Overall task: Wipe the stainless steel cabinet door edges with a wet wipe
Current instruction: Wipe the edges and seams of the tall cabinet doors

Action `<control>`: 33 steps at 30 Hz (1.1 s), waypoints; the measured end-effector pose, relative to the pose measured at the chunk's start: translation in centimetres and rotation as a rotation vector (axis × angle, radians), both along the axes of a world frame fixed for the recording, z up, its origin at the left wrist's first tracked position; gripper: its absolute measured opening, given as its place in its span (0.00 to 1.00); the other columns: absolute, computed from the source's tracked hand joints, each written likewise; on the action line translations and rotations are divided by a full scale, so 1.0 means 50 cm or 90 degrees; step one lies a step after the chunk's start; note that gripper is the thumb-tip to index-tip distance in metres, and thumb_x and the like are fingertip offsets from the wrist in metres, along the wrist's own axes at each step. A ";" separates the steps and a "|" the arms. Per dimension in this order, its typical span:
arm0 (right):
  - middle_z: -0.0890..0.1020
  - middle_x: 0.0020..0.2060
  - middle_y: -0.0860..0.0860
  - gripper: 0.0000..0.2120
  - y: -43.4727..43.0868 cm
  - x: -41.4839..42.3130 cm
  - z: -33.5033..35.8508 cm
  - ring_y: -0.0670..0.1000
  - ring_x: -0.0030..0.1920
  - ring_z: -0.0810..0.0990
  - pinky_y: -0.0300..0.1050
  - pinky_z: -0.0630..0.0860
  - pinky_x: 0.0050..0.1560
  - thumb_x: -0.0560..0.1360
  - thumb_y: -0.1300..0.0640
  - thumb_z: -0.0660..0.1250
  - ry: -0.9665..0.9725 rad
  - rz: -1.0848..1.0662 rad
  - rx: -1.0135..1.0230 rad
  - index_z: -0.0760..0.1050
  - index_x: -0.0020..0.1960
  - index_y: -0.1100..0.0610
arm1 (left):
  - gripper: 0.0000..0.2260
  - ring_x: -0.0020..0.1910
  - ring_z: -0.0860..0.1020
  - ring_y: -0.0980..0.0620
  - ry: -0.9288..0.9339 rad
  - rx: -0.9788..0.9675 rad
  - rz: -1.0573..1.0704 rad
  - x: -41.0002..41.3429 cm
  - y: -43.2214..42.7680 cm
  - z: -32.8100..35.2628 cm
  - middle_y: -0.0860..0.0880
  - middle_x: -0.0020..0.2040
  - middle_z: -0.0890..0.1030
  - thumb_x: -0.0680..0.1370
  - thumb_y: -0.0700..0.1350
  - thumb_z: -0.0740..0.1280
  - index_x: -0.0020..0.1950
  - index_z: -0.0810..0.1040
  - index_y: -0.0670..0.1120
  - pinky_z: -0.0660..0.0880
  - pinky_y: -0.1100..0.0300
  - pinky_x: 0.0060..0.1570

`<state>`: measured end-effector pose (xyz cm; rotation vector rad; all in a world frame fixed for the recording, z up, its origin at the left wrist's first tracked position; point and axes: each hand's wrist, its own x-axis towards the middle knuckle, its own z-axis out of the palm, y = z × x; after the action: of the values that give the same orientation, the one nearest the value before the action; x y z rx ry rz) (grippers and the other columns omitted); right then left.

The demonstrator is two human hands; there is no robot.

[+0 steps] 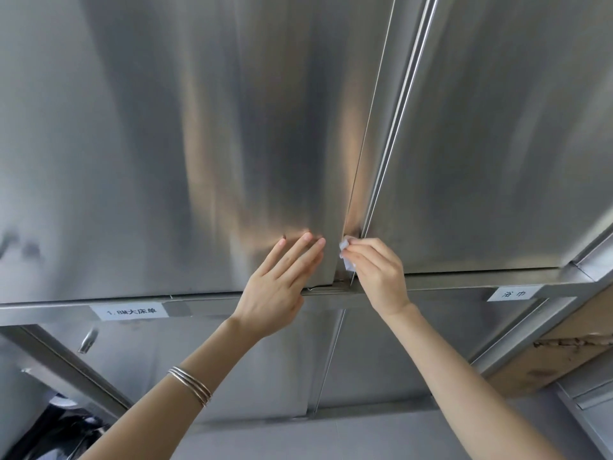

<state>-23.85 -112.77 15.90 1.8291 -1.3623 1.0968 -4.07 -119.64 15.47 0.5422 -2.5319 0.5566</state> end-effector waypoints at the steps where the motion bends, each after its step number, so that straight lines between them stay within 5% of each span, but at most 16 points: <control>1: 0.84 0.42 0.56 0.06 0.006 0.002 -0.020 0.54 0.45 0.83 0.46 0.80 0.47 0.67 0.76 0.71 0.011 0.002 0.031 0.81 0.40 0.68 | 0.32 0.77 0.56 0.46 0.000 0.003 0.005 -0.002 0.004 -0.001 0.48 0.77 0.63 0.67 0.36 0.63 0.73 0.69 0.39 0.53 0.46 0.75; 6: 0.84 0.40 0.53 0.08 0.021 -0.008 -0.020 0.50 0.42 0.83 0.42 0.79 0.41 0.63 0.75 0.74 0.074 0.016 0.130 0.81 0.38 0.65 | 0.31 0.76 0.58 0.45 -0.021 0.003 0.004 0.003 0.007 0.001 0.47 0.76 0.65 0.66 0.36 0.65 0.71 0.71 0.40 0.56 0.46 0.75; 11: 0.84 0.43 0.53 0.06 0.004 -0.004 0.015 0.51 0.47 0.82 0.40 0.77 0.49 0.70 0.73 0.69 0.024 -0.032 0.028 0.82 0.41 0.65 | 0.31 0.75 0.60 0.44 -0.033 0.003 -0.016 0.012 0.002 0.013 0.47 0.75 0.66 0.66 0.34 0.66 0.70 0.72 0.39 0.54 0.46 0.75; 21: 0.83 0.32 0.49 0.12 0.028 0.019 -0.050 0.52 0.34 0.81 0.41 0.78 0.33 0.59 0.77 0.74 -0.010 -0.034 0.183 0.81 0.34 0.62 | 0.27 0.74 0.64 0.41 -0.018 0.051 -0.038 0.009 0.030 0.028 0.44 0.73 0.70 0.65 0.35 0.67 0.64 0.78 0.39 0.62 0.42 0.72; 27: 0.84 0.37 0.50 0.12 0.127 -0.038 0.083 0.52 0.40 0.79 0.44 0.72 0.42 0.64 0.76 0.69 -0.082 -0.069 0.034 0.83 0.38 0.62 | 0.25 0.68 0.73 0.41 0.030 0.050 -0.118 -0.046 0.051 0.099 0.43 0.66 0.77 0.63 0.34 0.71 0.61 0.80 0.41 0.68 0.44 0.67; 33: 0.83 0.38 0.51 0.11 0.229 -0.135 0.182 0.55 0.39 0.80 0.49 0.72 0.39 0.65 0.75 0.72 -0.060 -0.154 -0.048 0.83 0.40 0.61 | 0.24 0.66 0.75 0.41 0.067 0.005 -0.204 -0.172 0.097 0.201 0.42 0.63 0.79 0.63 0.33 0.70 0.59 0.81 0.40 0.70 0.46 0.65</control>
<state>-30.61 -101.31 24.99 1.5289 -1.5307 1.1010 -12.65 -114.81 25.51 0.1559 -2.4524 0.3882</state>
